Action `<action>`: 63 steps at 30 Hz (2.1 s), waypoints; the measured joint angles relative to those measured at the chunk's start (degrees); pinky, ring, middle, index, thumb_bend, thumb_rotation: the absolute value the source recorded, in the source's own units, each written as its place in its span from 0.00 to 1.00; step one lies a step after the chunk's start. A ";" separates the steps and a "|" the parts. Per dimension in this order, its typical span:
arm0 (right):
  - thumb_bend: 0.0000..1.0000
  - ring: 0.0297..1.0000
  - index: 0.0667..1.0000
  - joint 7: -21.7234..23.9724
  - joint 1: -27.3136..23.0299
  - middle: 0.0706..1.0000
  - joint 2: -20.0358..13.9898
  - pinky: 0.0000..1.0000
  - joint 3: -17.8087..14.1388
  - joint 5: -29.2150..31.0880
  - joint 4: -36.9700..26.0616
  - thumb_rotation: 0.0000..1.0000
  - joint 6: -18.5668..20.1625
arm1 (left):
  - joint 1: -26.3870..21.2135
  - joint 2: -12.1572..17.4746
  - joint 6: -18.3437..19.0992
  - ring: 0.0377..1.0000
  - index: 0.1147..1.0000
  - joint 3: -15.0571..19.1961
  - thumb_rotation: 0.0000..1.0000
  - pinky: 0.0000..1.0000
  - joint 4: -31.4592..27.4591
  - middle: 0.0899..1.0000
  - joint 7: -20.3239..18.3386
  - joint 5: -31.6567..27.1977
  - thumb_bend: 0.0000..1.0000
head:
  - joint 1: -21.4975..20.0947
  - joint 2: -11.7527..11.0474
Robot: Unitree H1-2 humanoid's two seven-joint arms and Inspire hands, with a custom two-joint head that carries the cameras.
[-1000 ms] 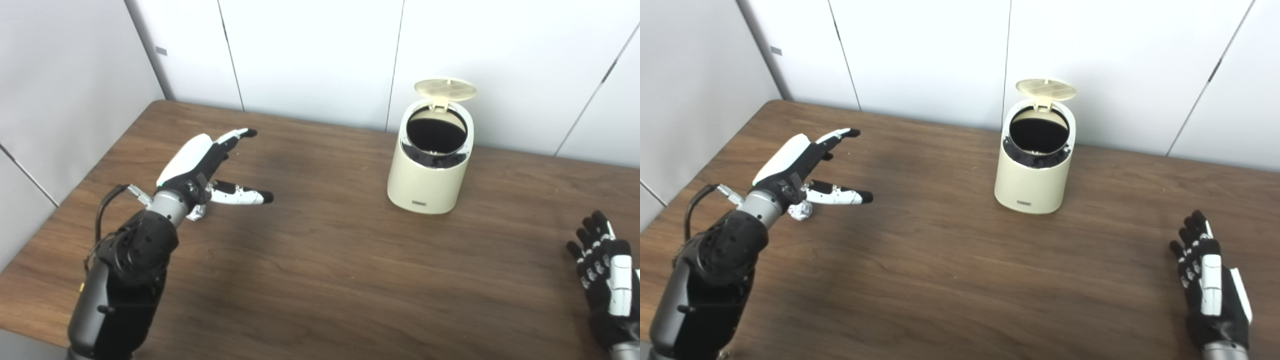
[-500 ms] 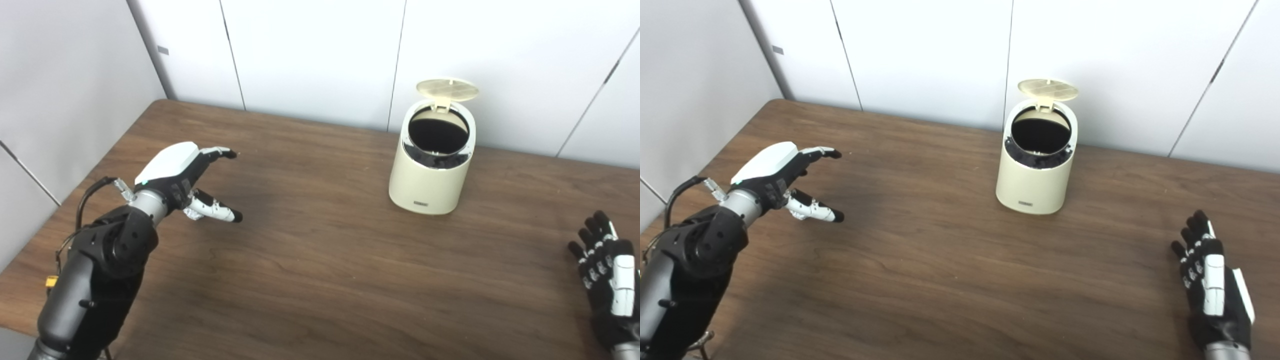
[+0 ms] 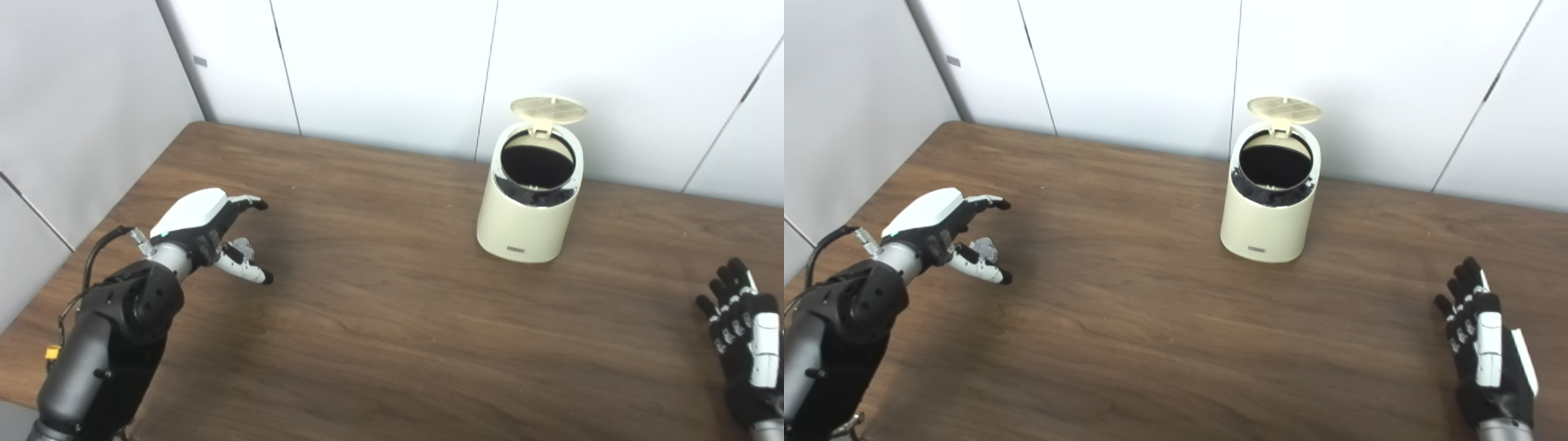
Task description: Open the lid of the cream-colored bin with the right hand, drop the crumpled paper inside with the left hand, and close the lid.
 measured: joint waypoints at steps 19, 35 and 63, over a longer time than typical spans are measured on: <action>0.65 0.99 0.98 -0.06 0.00 0.99 0.00 1.00 0.02 0.24 -0.83 1.00 1.23 | 0.42 -0.08 0.00 0.87 0.81 0.64 0.09 0.74 4.09 0.87 0.26 0.25 0.87 | 0.00 0.44; 0.62 0.99 0.98 -0.19 0.12 0.99 0.11 0.97 0.15 0.19 -2.14 1.00 2.82 | 0.43 -0.15 -0.03 0.75 0.72 0.34 0.00 0.66 5.37 0.77 0.77 -2.67 0.82 | -0.62 0.70; 0.64 1.00 0.99 -0.17 0.12 0.98 0.07 1.00 0.11 0.59 -2.16 1.00 2.94 | 0.09 -3.10 -0.03 0.45 0.38 2.11 0.00 0.50 6.66 0.48 5.62 -4.06 0.50 | -0.97 1.05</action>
